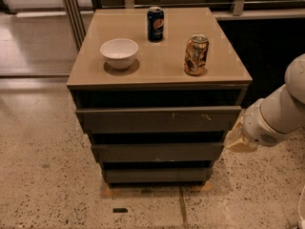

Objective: Open bottom drawer

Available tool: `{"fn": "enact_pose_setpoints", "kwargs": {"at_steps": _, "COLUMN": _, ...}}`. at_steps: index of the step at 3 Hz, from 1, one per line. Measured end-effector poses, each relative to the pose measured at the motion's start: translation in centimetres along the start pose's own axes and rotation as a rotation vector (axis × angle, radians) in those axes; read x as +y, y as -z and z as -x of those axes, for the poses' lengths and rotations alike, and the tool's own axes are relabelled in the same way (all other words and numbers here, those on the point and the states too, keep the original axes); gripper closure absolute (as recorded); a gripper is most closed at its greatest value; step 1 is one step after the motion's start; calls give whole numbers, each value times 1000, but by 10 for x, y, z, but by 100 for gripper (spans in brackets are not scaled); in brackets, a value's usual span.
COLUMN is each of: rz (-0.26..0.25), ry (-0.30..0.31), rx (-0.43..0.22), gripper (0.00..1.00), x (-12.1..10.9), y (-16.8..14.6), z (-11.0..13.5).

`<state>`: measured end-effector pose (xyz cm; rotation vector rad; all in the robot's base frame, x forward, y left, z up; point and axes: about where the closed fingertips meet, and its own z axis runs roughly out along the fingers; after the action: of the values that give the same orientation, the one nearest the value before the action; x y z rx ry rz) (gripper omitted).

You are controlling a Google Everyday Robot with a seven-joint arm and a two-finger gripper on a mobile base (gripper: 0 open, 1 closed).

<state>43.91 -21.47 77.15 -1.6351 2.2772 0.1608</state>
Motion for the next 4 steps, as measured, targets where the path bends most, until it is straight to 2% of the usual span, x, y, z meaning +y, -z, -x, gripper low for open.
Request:
{"fn": "enact_pose_setpoints", "kwargs": {"at_steps": 1, "rz": 0, "ry": 0, "rx": 0, "gripper": 100, "x": 0, "y": 0, "z": 0}}
{"fn": "enact_pose_setpoints", "kwargs": {"at_steps": 2, "rz": 29, "ry": 8, "rx": -17, "gripper": 100, "x": 5, "y": -29, "z": -14}}
{"fn": "enact_pose_setpoints", "kwargs": {"at_steps": 3, "rz": 97, "ry": 30, "rx": -57, "gripper": 100, "x": 30, "y": -107, "z": -39}}
{"fn": "enact_pose_setpoints", "kwargs": {"at_steps": 4, "rz": 120, "ry": 6, "rx": -139, "gripper": 100, "x": 32, "y": -197, "z": -50}}
